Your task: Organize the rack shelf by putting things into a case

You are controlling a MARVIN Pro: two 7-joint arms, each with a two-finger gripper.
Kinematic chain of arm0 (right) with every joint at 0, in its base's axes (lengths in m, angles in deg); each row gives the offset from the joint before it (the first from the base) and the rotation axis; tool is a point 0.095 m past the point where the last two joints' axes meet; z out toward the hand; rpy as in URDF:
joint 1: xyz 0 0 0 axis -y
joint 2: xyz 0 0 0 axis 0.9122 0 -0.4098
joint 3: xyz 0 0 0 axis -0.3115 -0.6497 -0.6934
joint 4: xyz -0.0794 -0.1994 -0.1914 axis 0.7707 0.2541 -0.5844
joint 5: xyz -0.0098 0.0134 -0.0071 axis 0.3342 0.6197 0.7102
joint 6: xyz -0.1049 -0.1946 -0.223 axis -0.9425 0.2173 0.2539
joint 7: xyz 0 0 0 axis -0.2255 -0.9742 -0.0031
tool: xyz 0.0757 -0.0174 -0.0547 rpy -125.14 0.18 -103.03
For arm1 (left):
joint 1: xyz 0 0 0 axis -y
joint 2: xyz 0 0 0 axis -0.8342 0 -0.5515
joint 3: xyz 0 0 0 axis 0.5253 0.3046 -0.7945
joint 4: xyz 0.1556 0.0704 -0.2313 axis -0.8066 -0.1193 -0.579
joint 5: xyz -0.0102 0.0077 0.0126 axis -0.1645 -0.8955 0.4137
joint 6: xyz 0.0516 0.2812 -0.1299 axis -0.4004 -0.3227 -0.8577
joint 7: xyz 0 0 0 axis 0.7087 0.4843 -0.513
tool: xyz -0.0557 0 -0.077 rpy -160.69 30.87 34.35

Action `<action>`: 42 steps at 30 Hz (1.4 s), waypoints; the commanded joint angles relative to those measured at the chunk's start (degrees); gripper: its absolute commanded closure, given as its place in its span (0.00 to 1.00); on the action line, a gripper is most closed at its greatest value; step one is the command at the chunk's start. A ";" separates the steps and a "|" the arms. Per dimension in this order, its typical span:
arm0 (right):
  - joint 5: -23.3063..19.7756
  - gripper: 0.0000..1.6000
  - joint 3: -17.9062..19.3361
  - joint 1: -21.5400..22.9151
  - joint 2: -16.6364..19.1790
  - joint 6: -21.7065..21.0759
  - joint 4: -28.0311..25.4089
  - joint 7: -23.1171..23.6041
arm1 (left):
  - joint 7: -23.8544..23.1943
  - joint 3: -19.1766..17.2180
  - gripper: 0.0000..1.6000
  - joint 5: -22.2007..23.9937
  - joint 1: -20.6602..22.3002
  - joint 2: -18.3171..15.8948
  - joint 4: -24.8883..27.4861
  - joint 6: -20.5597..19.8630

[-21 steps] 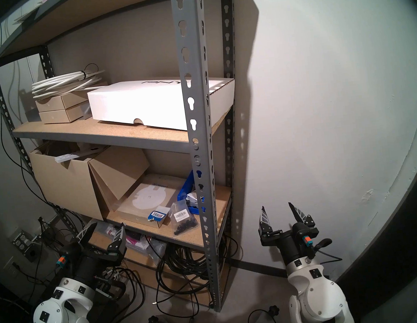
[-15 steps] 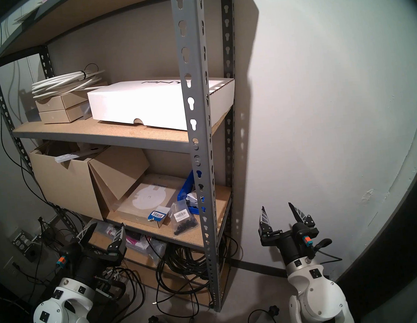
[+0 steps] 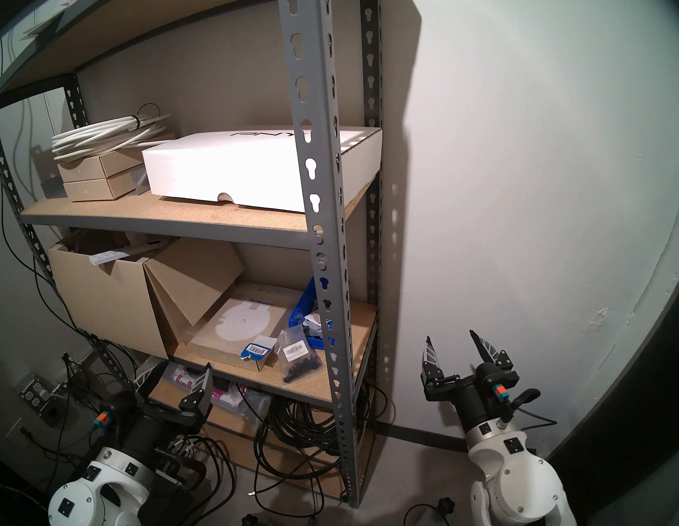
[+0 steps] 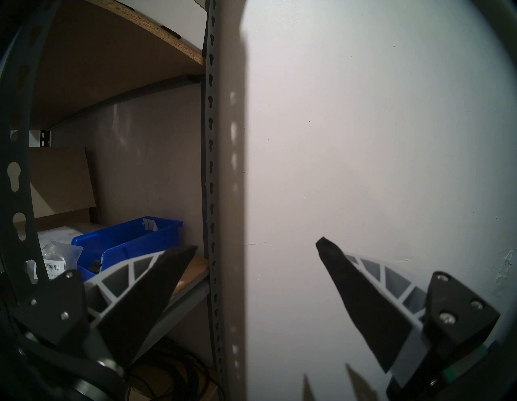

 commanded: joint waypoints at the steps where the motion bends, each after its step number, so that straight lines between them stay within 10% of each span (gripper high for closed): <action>1: -0.05 0.00 -0.02 0.11 -0.04 0.18 -1.10 -0.02 | -3.75 0.63 0.00 0.59 3.39 -4.16 -0.26 -2.10; 42: -0.06 0.00 -0.03 0.10 -0.01 0.17 -1.11 -0.04 | -7.90 11.20 0.00 -4.91 22.48 -8.79 -12.79 -16.78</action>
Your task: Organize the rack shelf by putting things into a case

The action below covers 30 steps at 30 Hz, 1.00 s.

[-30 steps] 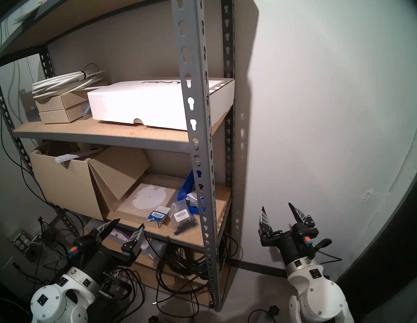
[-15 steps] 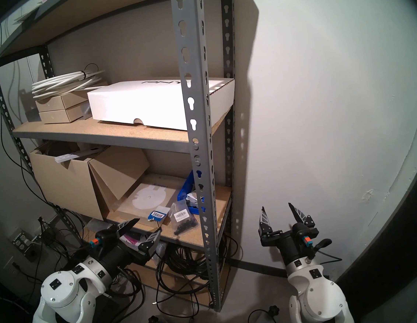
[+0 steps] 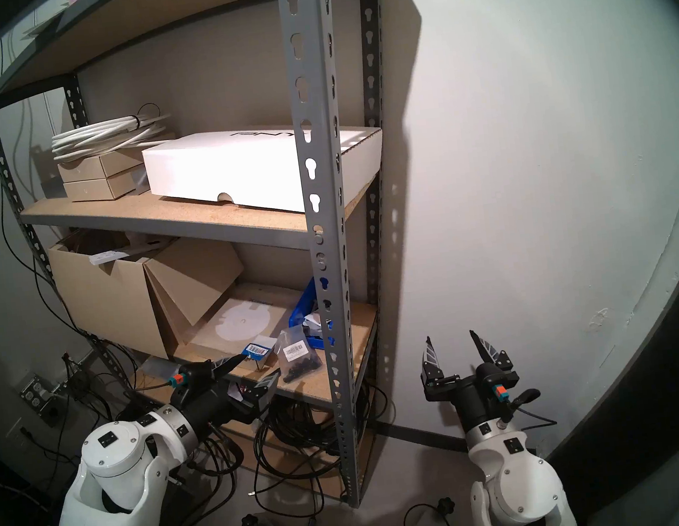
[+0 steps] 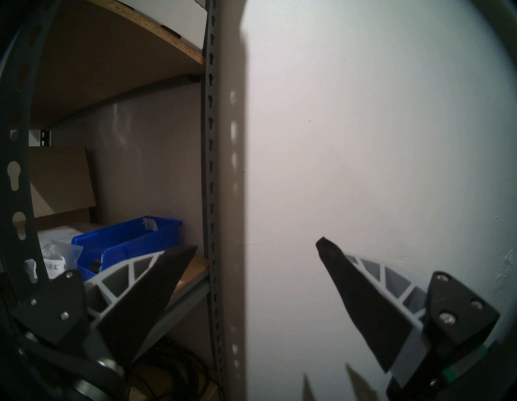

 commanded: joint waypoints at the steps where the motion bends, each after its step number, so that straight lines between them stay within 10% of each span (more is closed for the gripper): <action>1: -0.05 0.00 -0.03 0.11 -0.06 0.18 -1.14 -0.03 | 2.21 1.38 0.00 -2.28 4.11 0.37 -1.48 0.46; 30: -0.06 0.00 -0.04 0.10 -0.05 0.17 -1.16 -0.04 | 7.57 6.68 0.00 -6.17 10.70 3.68 -8.98 2.13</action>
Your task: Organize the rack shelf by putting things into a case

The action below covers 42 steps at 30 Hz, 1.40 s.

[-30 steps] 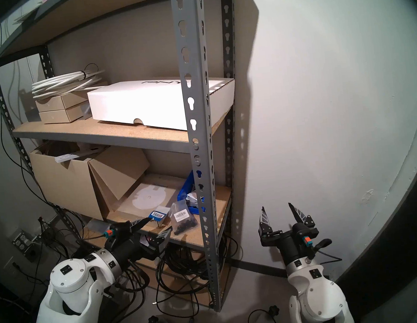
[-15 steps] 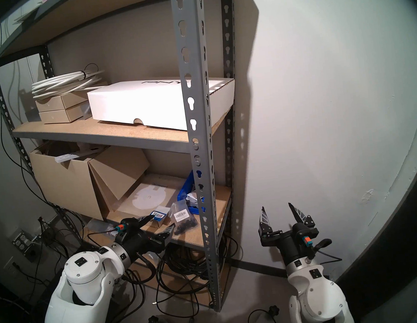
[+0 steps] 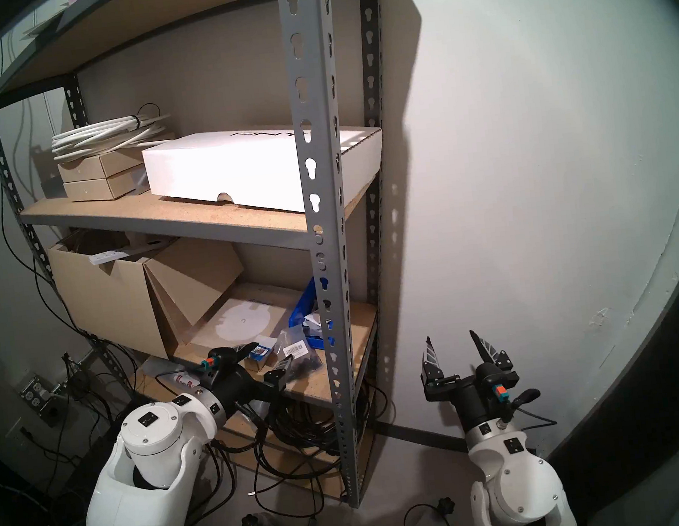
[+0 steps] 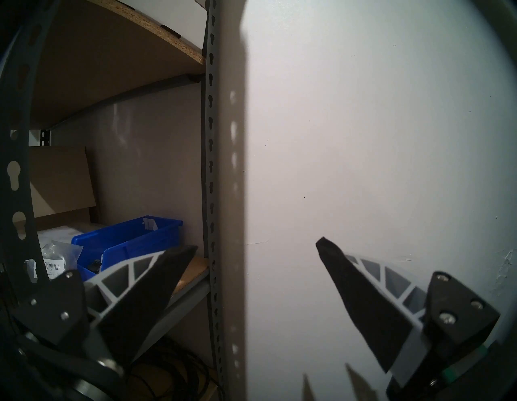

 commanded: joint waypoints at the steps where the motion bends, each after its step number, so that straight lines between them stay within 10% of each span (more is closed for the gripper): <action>1: -0.06 0.00 -0.03 0.11 -0.07 0.17 -1.16 -0.03 | 0.81 0.62 0.00 -0.22 2.75 1.06 -0.52 0.47; 42: -0.06 0.00 -0.04 0.09 -0.05 0.15 -1.18 -0.05 | 5.62 3.61 0.00 -2.85 4.74 3.13 -7.18 2.55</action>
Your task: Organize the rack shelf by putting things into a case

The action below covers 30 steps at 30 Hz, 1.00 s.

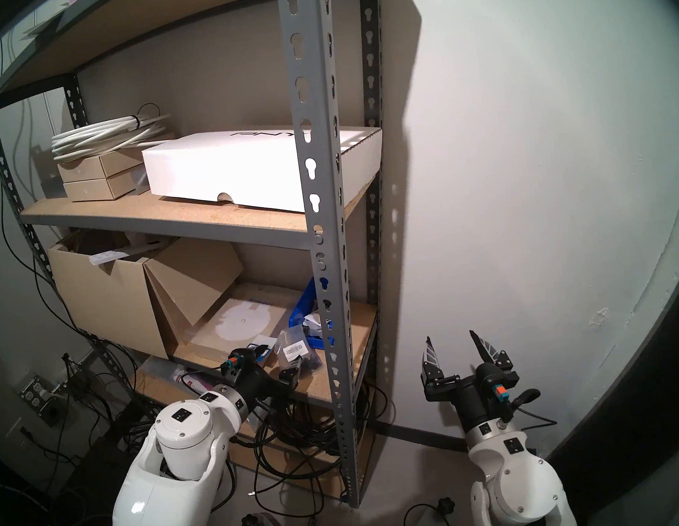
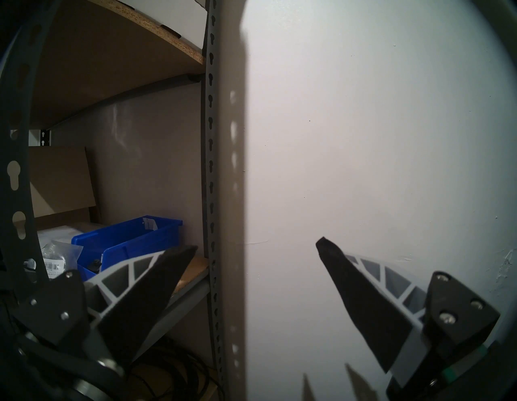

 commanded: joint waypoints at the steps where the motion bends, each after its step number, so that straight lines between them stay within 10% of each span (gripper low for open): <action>1: -0.06 0.00 -0.04 0.09 -0.08 0.16 -1.19 -0.04 | 0.04 -0.24 0.00 0.65 0.62 0.60 -0.07 0.87; 15: -0.07 0.00 -0.04 0.09 -0.08 0.16 -1.19 -0.04 | 1.05 0.21 0.14 1.09 0.60 0.82 -1.74 1.74; 21: -0.07 0.00 -0.04 0.09 -0.07 0.16 -1.19 -0.04 | 0.99 0.00 0.25 1.77 0.42 0.62 -1.49 1.86; 25: -0.07 0.00 -0.04 0.09 -0.07 0.16 -1.19 -0.04 | 0.88 -0.09 0.50 2.24 0.27 0.50 -1.10 1.70; 30: -0.07 0.00 -0.05 0.09 -0.07 0.16 -1.19 -0.05 | 0.49 -0.27 0.52 2.63 0.16 0.50 -0.85 1.64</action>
